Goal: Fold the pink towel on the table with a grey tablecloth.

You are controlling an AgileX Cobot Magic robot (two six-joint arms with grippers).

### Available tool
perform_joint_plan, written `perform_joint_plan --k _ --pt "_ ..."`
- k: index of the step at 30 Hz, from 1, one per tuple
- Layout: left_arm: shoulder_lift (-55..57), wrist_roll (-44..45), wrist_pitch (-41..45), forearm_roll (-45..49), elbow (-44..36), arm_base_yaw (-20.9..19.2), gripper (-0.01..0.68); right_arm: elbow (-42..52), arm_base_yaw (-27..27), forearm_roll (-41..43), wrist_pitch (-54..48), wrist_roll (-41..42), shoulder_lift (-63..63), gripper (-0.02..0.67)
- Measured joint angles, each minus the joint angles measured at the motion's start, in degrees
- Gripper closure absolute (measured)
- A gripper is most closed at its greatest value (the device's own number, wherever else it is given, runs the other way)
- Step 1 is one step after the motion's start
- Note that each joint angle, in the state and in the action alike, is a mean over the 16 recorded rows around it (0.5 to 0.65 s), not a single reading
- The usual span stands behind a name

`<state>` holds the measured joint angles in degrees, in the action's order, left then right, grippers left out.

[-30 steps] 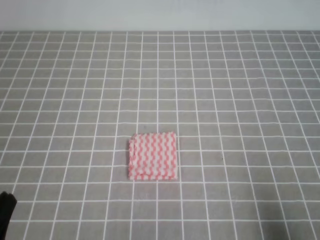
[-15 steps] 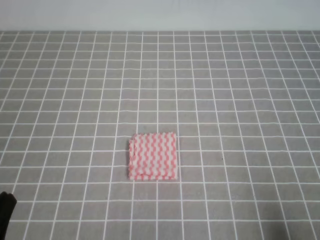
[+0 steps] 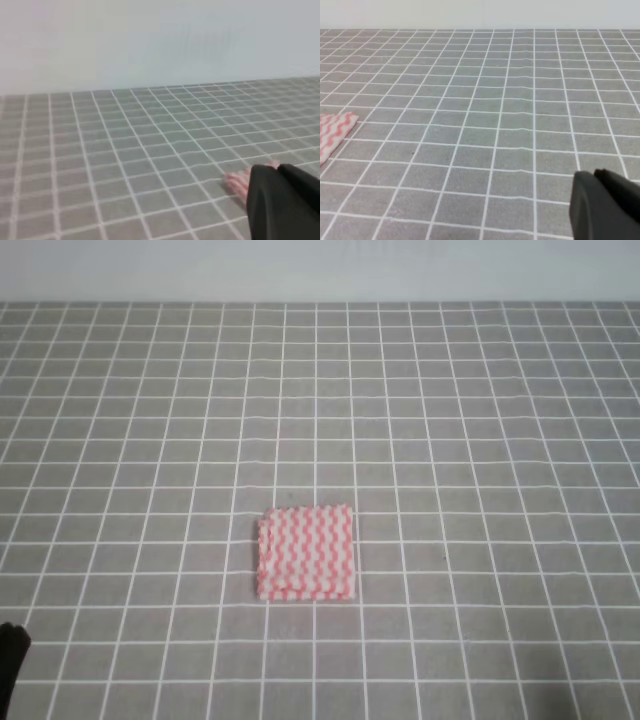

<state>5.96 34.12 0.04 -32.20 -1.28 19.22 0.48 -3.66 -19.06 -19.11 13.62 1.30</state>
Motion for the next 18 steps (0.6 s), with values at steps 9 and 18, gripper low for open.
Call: perform_joint_plan --k 9,18 --pt "-3.3 -18.7 4.0 21.9 0.0 -3.0 0.675 0.0 0.0 0.0 0.0 0.0 0.0 0.665" --pt "-7.5 -32.2 13.6 34.3 0.0 -4.9 0.675 -0.1 0.0 0.0 -0.2 0.0 -0.1 0.666"
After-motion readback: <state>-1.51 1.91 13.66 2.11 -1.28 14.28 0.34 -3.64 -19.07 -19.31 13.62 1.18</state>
